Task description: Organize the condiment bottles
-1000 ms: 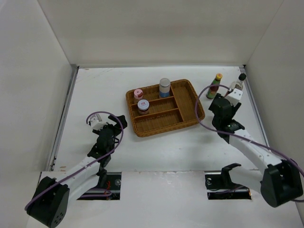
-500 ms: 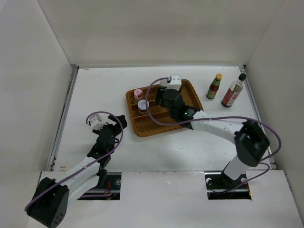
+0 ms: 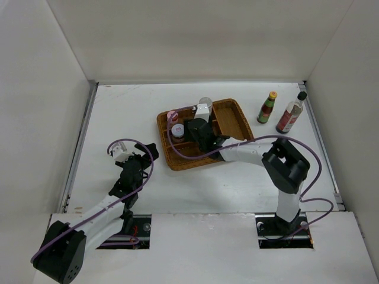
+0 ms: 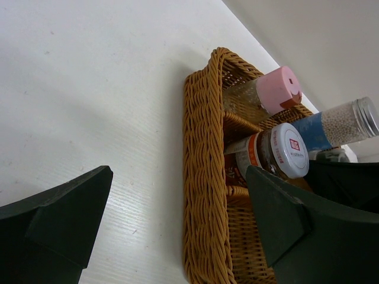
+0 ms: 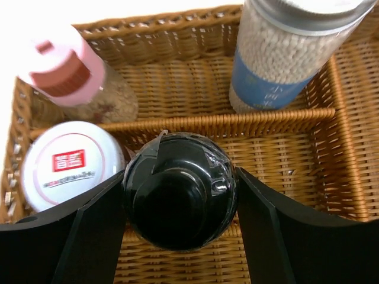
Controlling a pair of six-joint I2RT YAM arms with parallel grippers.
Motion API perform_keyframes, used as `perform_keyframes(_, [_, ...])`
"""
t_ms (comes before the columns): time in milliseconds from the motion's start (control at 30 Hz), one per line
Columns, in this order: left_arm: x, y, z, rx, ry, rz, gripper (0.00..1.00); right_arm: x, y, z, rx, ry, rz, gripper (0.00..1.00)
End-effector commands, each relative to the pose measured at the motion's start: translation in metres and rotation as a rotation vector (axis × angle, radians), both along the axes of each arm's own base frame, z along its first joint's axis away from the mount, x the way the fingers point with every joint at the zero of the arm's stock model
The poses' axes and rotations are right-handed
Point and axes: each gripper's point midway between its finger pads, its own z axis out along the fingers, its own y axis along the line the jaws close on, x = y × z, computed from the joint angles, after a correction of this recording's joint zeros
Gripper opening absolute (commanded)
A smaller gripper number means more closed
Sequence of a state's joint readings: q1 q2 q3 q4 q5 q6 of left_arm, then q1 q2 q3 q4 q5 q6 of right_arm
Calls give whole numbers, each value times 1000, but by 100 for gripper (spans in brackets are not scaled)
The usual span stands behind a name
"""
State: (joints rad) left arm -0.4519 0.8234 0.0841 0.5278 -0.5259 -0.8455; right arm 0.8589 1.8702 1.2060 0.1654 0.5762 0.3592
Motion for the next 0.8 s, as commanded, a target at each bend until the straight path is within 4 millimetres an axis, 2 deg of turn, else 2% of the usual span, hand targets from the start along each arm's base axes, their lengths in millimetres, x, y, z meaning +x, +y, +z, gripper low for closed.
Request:
perform_keyframes(0, [4, -1, 12, -29, -44, 2, 100, 12, 16, 30, 91, -67, -20, 76])
perform_keyframes(100, [4, -3, 15, -32, -50, -4, 100, 7, 7, 40, 98, -79, -40, 88])
perform_keyframes(200, [4, -2, 13, -29, -44, 0, 100, 2, -13, 66, 118, -107, -62, 93])
perform_keyframes(267, [5, -3, 12, -28, -39, -1, 100, -1, -35, 86, 136, -127, -82, 96])
perform_keyframes(400, [4, -3, 15, -34, -50, -3, 100, -1, -98, 118, 175, -178, -172, 97])
perform_keyframes(567, [5, -5, 13, -31, -44, -9, 100, 28, -206, 134, 117, -221, -400, 97])
perform_keyframes(667, [4, -2, 14, -33, -48, -1, 100, 42, -257, 141, 82, -239, -528, 97])
perform_keyframes(767, [5, -4, 12, -29, -40, -4, 100, 59, -286, 144, 51, -236, -595, 98])
